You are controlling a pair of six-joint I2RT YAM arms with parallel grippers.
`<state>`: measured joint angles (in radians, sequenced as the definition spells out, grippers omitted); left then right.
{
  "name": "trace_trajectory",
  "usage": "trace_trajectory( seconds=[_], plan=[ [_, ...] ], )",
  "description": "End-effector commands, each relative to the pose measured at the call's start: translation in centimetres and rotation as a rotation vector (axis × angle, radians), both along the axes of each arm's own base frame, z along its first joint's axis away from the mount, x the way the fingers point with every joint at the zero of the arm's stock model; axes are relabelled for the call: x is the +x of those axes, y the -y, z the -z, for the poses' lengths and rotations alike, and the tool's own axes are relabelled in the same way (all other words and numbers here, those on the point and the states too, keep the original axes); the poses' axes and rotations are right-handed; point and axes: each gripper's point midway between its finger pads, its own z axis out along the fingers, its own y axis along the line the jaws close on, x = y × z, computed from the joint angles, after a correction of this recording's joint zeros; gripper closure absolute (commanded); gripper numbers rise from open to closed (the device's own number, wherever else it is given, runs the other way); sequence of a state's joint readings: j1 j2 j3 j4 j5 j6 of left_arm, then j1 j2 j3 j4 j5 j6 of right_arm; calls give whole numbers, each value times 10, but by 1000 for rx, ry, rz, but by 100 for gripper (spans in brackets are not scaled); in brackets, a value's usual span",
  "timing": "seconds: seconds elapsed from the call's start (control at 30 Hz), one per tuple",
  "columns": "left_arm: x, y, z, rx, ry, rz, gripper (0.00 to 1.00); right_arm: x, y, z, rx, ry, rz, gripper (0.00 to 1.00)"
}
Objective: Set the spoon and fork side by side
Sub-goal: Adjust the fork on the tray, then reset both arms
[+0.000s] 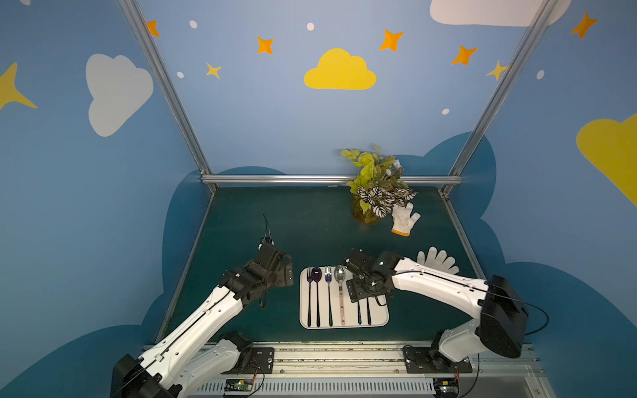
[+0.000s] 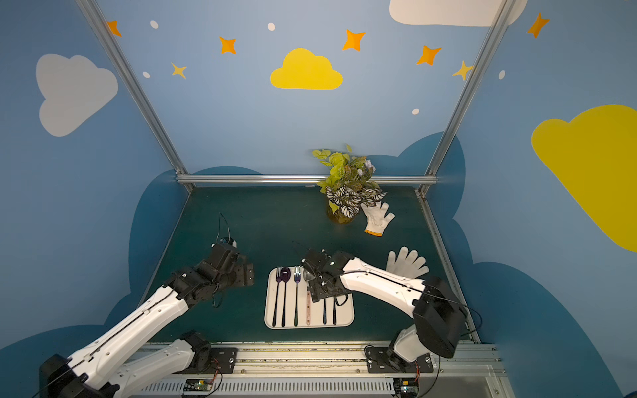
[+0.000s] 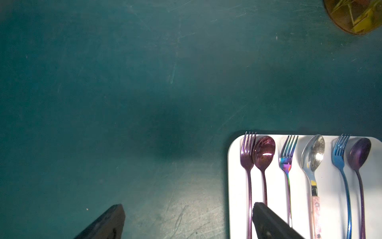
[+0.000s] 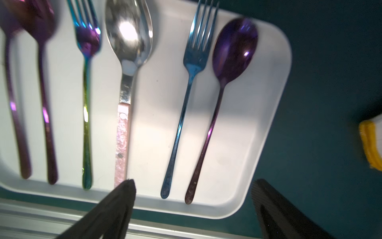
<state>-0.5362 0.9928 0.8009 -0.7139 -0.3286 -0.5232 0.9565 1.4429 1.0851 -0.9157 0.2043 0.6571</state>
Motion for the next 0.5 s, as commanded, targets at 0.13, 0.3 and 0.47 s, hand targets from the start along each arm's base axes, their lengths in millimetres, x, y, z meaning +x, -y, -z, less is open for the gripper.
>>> trace_trajectory(
  seconds=[0.13,0.3,0.47],
  plan=[
    [87,-10,-33,98,248,132,0,62,106,-97,63,402,192,2],
    [135,-33,-13,87,442,192,0,111,181,-132,124,875,322,2],
    [151,-41,28,42,405,236,0,127,247,-90,90,1122,488,2]
  ],
)
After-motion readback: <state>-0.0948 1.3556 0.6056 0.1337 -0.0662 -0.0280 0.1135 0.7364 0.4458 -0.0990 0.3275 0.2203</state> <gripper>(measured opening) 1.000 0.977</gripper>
